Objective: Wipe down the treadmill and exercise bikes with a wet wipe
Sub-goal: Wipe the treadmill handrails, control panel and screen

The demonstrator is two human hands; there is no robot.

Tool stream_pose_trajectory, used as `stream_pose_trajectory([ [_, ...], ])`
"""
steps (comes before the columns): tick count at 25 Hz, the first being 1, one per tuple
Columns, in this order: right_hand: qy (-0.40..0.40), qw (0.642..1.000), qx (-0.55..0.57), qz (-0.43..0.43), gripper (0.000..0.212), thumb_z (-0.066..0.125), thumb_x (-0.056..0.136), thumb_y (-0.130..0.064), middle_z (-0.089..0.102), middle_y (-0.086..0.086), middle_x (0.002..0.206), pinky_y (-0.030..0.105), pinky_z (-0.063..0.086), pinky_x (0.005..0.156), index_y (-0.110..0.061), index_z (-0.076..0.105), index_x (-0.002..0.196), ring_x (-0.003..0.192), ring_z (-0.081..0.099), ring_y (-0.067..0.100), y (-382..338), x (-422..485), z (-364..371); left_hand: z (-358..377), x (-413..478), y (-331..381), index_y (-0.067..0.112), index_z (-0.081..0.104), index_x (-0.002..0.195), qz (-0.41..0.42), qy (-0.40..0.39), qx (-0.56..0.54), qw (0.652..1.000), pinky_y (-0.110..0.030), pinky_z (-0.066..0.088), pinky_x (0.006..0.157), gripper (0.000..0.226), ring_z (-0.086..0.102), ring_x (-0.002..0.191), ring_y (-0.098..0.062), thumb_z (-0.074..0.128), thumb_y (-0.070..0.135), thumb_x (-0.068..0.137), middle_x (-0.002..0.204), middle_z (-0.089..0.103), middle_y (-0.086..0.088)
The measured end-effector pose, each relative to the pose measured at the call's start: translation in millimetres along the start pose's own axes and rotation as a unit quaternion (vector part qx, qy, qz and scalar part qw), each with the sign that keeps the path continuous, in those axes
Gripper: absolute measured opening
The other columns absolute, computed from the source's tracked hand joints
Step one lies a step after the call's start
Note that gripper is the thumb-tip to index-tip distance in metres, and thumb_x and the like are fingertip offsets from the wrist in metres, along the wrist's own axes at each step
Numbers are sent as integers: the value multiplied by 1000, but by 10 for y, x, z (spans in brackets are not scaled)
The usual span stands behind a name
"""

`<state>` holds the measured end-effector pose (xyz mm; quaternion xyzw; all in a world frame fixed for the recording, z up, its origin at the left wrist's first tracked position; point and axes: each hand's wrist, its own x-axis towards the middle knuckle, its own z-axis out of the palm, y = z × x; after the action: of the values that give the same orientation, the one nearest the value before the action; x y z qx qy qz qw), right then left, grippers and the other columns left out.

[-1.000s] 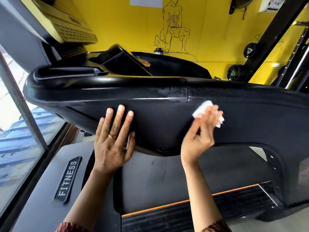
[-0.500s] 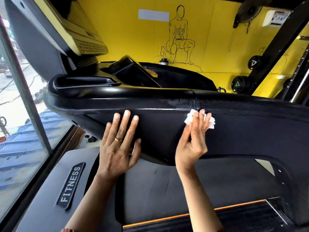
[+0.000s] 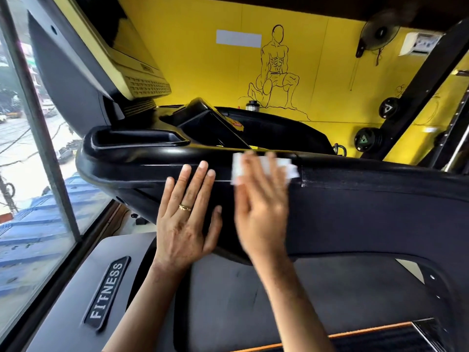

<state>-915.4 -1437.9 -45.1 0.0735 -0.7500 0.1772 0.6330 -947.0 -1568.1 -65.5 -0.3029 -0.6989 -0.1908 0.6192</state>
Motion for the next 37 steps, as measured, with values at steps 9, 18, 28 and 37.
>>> stream_pose_trajectory([
  [9, 100, 985, -28, 140, 34, 44, 97, -15, 52, 6, 135, 58, 29, 108, -1, 59, 124, 136, 33, 30, 523, 33, -299, 18, 159, 18, 0, 58, 126, 9, 12, 4, 1000, -44, 26, 112, 42, 42, 130, -30, 51, 23, 91, 134, 52, -17],
  [18, -26, 993, -99, 58, 30, 44, 94, -16, 67, 6, 116, 52, 41, 99, -6, 68, 108, 113, 58, 30, 401, 351, -305, -59, 331, -154, 7, 68, 114, 3, 26, 22, 999, -43, 34, 106, 33, 60, 113, -29, 54, 28, 93, 118, 66, -9],
  [28, -150, 982, -89, 77, 28, 42, 90, -21, 72, -4, 92, 39, 43, 87, -19, 70, 86, 86, 64, 26, -31, 679, -87, -287, 380, -563, 1, 72, 99, -24, 35, -14, 999, -48, 46, 93, 29, 66, 100, -32, 53, 21, 89, 108, 70, -11],
  [37, -115, 984, -94, 99, 35, 41, 92, -26, 70, 7, 108, 51, 45, 93, -11, 71, 101, 104, 63, 31, 438, 525, -383, -144, 490, -302, 2, 72, 102, -39, -10, -9, 999, -44, 47, 94, 35, 65, 103, -31, 52, 27, 88, 107, 70, -12],
])
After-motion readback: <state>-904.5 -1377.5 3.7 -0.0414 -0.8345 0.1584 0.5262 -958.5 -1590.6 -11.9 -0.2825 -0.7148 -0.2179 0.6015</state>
